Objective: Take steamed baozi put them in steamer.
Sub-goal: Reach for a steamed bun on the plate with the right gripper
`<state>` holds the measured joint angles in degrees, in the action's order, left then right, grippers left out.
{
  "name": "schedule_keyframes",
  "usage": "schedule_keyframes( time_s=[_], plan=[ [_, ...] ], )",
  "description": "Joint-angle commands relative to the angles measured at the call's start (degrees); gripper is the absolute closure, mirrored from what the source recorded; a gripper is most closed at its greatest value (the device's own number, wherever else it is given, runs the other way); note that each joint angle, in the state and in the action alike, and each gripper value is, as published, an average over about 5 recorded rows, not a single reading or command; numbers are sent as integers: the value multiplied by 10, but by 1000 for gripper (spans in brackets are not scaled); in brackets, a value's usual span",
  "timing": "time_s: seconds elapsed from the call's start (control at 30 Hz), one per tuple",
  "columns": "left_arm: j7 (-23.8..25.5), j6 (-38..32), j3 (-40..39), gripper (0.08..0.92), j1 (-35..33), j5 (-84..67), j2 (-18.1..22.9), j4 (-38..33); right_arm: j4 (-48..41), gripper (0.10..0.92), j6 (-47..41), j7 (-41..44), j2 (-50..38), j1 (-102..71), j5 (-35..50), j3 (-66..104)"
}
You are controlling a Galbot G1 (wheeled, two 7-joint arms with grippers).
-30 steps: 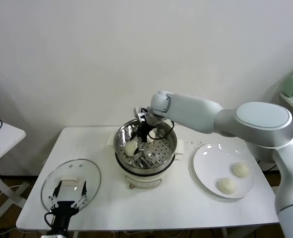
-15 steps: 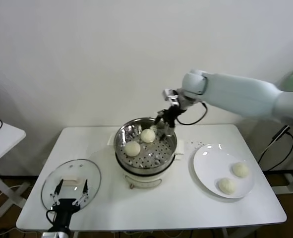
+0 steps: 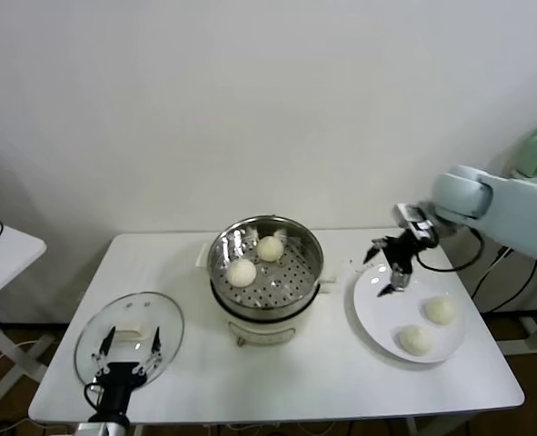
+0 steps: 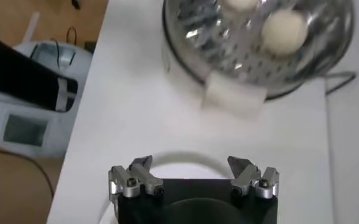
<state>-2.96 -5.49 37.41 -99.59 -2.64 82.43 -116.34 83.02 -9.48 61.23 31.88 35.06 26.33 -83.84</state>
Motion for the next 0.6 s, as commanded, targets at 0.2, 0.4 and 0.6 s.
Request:
schedule_keyframes(
  time_s=[0.2,0.4,0.6],
  plan=[
    [-1,0,3,177,-9,0,4,-7,-28,203,19,3,-102,-194,-145,119],
    [-2,-3,5,177,-14,0,5,3,-61,203,21,-2,-81,-253,-150,160],
    [-3,-3,10,177,-17,0,8,4,-85,203,21,-7,-46,-297,-153,183]
  ],
)
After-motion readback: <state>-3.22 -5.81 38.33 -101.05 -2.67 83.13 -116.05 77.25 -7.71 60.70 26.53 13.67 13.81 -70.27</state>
